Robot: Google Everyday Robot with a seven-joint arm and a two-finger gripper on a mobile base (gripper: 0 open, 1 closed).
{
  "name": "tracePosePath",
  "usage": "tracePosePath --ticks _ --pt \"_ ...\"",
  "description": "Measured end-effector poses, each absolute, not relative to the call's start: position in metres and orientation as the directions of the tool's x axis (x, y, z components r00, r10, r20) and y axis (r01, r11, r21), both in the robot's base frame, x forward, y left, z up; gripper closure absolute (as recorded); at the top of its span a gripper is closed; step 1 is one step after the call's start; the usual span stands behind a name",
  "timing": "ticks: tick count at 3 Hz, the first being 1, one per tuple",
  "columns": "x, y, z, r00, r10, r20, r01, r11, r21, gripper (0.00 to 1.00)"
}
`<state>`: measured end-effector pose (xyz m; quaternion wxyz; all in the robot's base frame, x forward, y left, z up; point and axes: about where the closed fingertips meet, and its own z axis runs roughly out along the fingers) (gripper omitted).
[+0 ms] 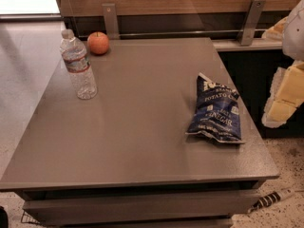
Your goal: Move blue chip bag near apple
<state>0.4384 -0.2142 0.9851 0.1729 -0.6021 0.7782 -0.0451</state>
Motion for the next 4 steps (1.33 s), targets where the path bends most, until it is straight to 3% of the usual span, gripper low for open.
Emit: tracePosePath --ticks 2,4 --pt "0.456 -0.211 0.984 -0.213 -0.952 -0.221 -0.922 0.271 -0.277 0.0" --pt "0.496 -0.207 0.934 -0.22 -0.939 -0.266 -0.944 0.274 -0.185 0.0"
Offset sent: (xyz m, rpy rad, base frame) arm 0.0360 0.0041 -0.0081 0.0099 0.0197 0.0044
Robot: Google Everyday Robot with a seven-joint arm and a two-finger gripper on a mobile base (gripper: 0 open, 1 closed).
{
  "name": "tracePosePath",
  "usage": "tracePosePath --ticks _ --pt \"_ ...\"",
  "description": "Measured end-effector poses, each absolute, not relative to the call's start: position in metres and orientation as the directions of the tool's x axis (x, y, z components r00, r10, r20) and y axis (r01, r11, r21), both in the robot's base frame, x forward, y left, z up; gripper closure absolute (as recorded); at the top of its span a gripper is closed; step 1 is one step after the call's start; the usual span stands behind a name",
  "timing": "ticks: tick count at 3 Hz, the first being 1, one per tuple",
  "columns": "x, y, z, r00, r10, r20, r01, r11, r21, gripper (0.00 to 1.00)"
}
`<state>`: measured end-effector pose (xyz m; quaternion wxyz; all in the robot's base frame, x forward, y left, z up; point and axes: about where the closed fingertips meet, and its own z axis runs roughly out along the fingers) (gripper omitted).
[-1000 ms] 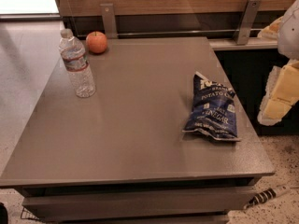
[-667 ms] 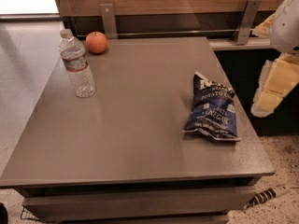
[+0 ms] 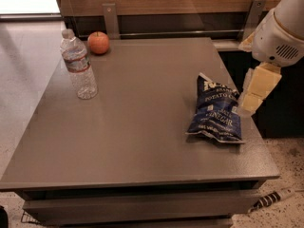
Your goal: Move blue chip bag near apple
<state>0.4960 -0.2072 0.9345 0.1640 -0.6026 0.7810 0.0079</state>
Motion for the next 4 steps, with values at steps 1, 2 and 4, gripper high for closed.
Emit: tracePosePath --ticks 1,2,4 --pt "0.501 -0.204 0.906 -0.225 -0.929 -0.295 -0.953 0.273 -0.134 0.0" --pt "0.498 -0.183 0.879 -0.2 -0.924 -0.326 -0.966 0.242 -0.095 0.0" --pt "0.5 -0.162 0.831 -0.174 -0.907 -0.384 -0.976 0.21 -0.053 0.0"
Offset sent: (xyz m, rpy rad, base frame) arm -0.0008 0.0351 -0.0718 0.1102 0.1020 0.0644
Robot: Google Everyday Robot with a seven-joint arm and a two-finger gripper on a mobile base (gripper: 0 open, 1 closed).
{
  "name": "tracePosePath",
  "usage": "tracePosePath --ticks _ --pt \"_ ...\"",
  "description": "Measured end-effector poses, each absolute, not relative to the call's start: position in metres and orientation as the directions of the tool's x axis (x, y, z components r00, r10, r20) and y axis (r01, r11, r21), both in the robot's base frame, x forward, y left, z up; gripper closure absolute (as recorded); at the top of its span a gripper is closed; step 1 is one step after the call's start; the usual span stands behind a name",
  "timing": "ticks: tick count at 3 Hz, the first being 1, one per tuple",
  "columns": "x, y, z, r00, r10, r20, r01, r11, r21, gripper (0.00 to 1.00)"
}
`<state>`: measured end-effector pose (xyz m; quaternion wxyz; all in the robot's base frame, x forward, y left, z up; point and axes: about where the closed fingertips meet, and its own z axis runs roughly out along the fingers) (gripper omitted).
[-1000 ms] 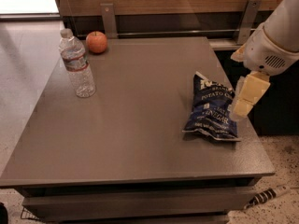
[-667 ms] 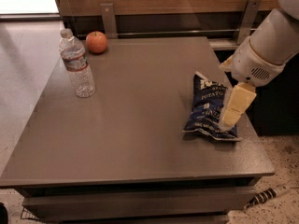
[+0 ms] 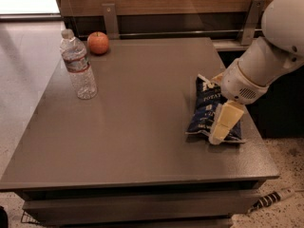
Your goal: Move blue chip bag near apple
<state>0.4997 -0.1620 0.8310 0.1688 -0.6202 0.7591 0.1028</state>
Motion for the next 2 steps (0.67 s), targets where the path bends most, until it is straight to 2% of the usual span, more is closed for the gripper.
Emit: tracePosePath --ticks 2 --pt "0.4991 -0.1599 0.8316 -0.17 -0.908 -0.383 -0.977 0.206 -0.056 0.56"
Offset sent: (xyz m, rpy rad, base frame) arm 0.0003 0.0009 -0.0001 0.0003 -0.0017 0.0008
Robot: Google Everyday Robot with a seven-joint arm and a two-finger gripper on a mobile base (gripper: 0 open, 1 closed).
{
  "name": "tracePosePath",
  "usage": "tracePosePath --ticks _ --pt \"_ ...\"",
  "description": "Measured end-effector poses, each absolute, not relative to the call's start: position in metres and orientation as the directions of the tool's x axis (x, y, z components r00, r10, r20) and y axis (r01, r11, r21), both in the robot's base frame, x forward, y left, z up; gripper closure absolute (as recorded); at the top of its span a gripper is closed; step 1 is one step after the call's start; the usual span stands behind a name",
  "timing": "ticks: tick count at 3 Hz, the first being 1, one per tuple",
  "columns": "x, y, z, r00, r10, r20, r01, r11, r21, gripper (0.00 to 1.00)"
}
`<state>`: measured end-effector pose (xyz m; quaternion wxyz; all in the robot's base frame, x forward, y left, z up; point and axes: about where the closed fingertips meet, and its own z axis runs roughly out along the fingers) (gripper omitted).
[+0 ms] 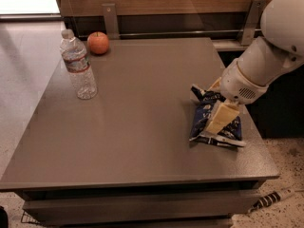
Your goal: Move blue chip bag near apple
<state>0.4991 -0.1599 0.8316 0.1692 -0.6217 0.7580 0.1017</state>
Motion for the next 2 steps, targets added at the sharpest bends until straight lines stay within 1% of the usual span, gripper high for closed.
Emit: tracePosePath --ticks 1,2 --pt "0.4987 -0.1592 0.8318 -0.168 -0.909 -0.382 -0.977 0.205 -0.057 0.8" --pt "0.4986 -0.159 0.8327 -0.168 -0.909 -0.382 -0.977 0.205 -0.057 1.0"
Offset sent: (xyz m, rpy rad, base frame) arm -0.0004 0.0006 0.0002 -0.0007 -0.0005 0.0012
